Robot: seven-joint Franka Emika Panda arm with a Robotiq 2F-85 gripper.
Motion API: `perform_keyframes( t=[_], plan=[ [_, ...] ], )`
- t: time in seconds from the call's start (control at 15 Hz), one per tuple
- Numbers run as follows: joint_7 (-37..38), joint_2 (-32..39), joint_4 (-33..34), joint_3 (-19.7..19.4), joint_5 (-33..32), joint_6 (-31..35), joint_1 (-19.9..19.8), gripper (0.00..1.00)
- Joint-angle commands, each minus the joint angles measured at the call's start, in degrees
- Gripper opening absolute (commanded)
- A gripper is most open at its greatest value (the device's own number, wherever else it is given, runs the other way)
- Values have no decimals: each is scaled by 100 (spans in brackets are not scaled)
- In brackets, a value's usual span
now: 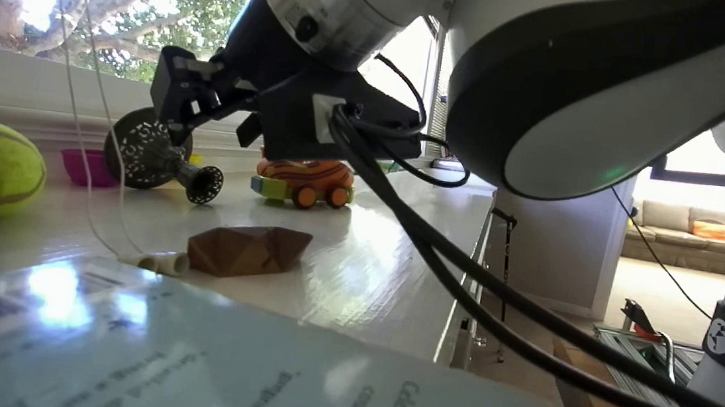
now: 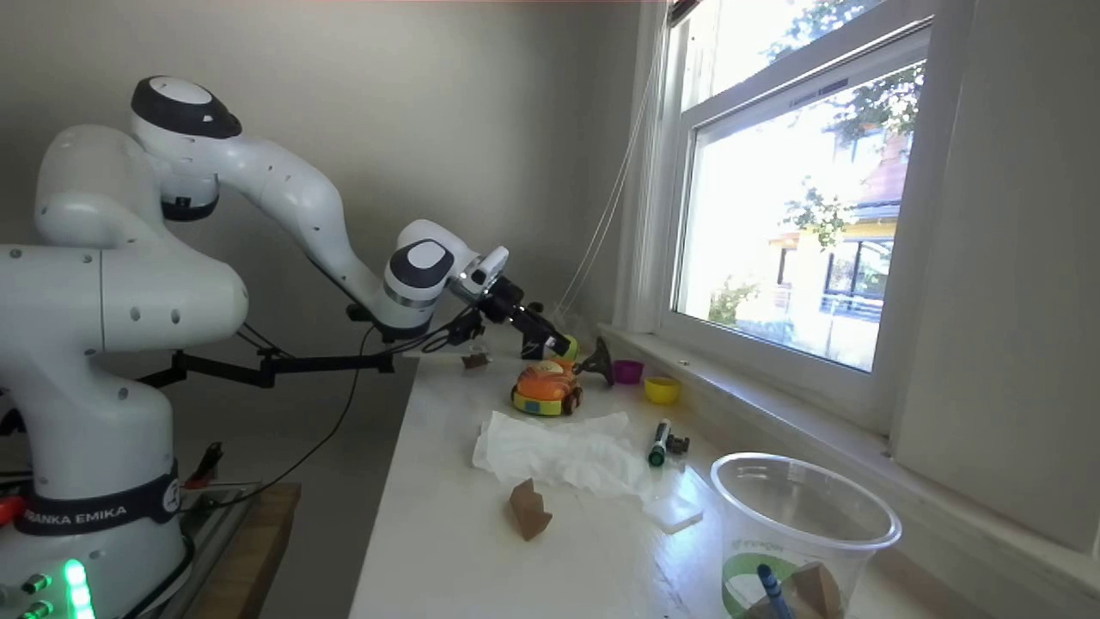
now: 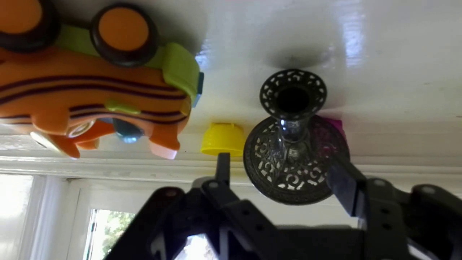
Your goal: Put the black vase in an upright position
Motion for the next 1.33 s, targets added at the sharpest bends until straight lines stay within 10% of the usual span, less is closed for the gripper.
perform_keyframes(
  t=[0.0, 1.07, 1.13, 1.27],
  plan=[
    [-573, 872, 339, -60, 41, -396, -215, 99],
    [-1286, 1923, 1778, 1526, 254, -1579, -2303, 100],
    [-1302, 1866, 1887, 1643, 293, -1580, -2461, 75],
    [-1373, 1796, 2087, 1823, 359, -1548, -2719, 66]
  ],
)
